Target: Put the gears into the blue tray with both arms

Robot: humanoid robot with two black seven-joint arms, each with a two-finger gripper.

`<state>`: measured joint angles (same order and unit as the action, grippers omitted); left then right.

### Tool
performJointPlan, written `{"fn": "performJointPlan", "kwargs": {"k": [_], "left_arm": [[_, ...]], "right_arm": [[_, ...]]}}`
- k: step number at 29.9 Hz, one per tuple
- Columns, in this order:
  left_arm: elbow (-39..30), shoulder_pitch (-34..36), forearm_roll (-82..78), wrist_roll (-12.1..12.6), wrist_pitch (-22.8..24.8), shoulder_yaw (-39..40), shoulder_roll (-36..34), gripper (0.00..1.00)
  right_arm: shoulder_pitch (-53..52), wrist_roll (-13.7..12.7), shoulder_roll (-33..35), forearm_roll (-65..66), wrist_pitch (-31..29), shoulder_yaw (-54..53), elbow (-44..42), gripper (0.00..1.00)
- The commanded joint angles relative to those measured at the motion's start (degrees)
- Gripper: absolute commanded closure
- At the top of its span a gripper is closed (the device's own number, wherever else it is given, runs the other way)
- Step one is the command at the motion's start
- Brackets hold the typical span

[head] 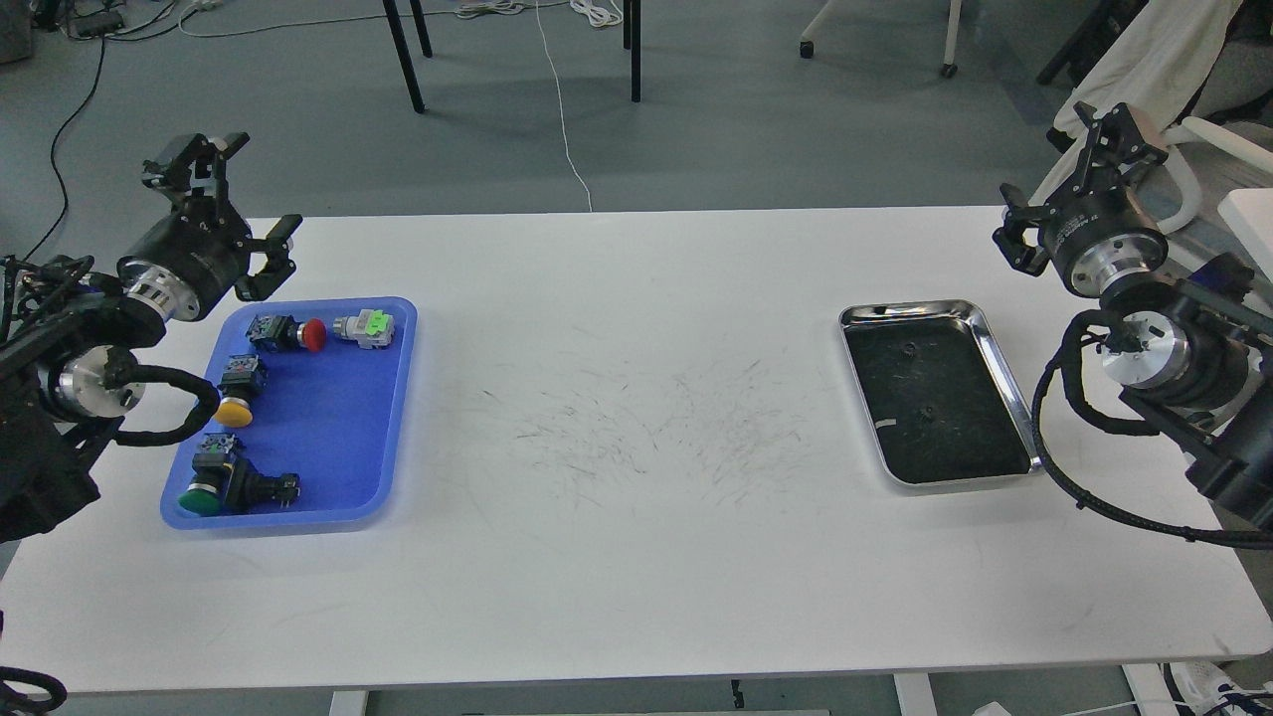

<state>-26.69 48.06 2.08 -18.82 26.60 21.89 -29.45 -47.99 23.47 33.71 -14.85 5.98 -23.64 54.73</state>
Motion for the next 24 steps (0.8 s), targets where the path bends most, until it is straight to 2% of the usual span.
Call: {"fn": "performJointPlan", "kwargs": {"k": [1,2,24], "left_arm": [[-0.21,0.27,-0.49,0.36,-0.32,-0.44,0.09,0.01],[-0.12,0.36,-0.84,0.88,-0.23,-0.53,0.18,0.01],[-0.38,0.28,-0.76,0.54,0.12,-0.09,0.36,0.01]], "right_arm": [[0.0,0.0,0.22,-0.01,0.26,0.0,0.38,0.01],[0.0,0.0,0.22,-0.01,0.26,0.0,0.47,0.01],[0.09,-0.09,-0.57,-0.01,1.41,0.53,0.73,0.01]]}}
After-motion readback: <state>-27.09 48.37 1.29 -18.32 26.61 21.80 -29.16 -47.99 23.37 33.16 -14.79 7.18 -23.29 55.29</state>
